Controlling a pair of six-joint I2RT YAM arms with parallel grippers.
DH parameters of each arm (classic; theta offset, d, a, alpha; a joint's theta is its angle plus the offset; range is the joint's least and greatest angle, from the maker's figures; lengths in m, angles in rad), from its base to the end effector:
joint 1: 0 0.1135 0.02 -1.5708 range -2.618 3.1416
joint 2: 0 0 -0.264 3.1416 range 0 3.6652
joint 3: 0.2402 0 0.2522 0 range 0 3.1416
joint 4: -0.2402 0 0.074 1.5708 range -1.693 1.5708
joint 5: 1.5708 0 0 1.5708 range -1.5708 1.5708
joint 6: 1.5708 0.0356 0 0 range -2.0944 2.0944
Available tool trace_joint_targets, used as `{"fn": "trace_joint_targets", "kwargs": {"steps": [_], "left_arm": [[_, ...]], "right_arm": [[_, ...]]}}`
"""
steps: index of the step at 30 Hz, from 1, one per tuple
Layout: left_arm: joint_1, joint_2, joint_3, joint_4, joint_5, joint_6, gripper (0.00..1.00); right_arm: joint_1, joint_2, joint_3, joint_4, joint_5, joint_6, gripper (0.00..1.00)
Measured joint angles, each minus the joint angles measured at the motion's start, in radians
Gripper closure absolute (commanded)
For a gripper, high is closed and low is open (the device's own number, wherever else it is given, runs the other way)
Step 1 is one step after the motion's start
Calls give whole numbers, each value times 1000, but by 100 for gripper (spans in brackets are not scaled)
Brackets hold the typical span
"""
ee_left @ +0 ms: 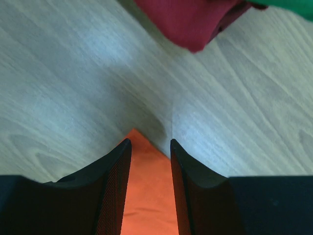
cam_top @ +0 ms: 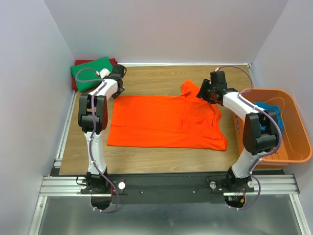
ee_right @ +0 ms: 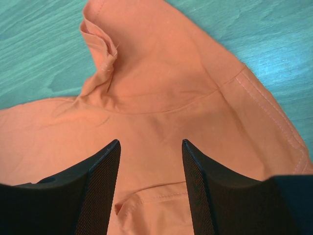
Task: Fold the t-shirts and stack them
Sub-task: Grap the side of the flattened tshirt furthest away from the robot with both arms
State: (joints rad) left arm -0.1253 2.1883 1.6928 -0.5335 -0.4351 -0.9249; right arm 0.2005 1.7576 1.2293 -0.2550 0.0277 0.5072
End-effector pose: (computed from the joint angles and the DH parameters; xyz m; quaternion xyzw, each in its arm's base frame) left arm 0.4699 -0.0441 0.1740 -0.4194 0.8441 0.0490 0.3303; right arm 0.3809 0.0764 0.2239 0.1463 0.9117 0.1209 0.3643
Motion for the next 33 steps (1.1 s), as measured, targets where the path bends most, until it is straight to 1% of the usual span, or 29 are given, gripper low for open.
{"fn": "trace_joint_targets", "kwargs": {"steps": [4,7,12,14,15,16,18,19,20,26,33], "left_arm": [[4,7,14,-15,-8,0,55],[5,9,14,-21,-8,-1,60],[5,23,14,-29,-13,-3,64],[4,23,14,-32,-17,-3,69],[4,23,14,-34,-19,-3,71],[4,23,14,-36,-21,-3,80],[5,24,14,-38,-22,1,88],[5,24,14,-39,-24,1,98],[5,24,14,-39,-24,2,100],[8,20,5,-21,-27,24,100],[29,20,3,-5,-29,64,100]], "right_arm": [[0,0,0,0,0,-2,40],[0,0,0,0,0,-2,40],[0,4,13,-1,-1,-2,40],[0,10,24,-1,-1,-2,40],[0,16,35,-1,-1,-2,39],[0,25,47,-1,-1,-2,39],[0,45,74,-1,-3,-2,38],[0,61,93,-4,-5,-4,36],[0,79,116,-4,-6,-6,35],[-12,246,289,-1,-10,-39,35],[-38,487,554,-21,-14,-63,37]]}}
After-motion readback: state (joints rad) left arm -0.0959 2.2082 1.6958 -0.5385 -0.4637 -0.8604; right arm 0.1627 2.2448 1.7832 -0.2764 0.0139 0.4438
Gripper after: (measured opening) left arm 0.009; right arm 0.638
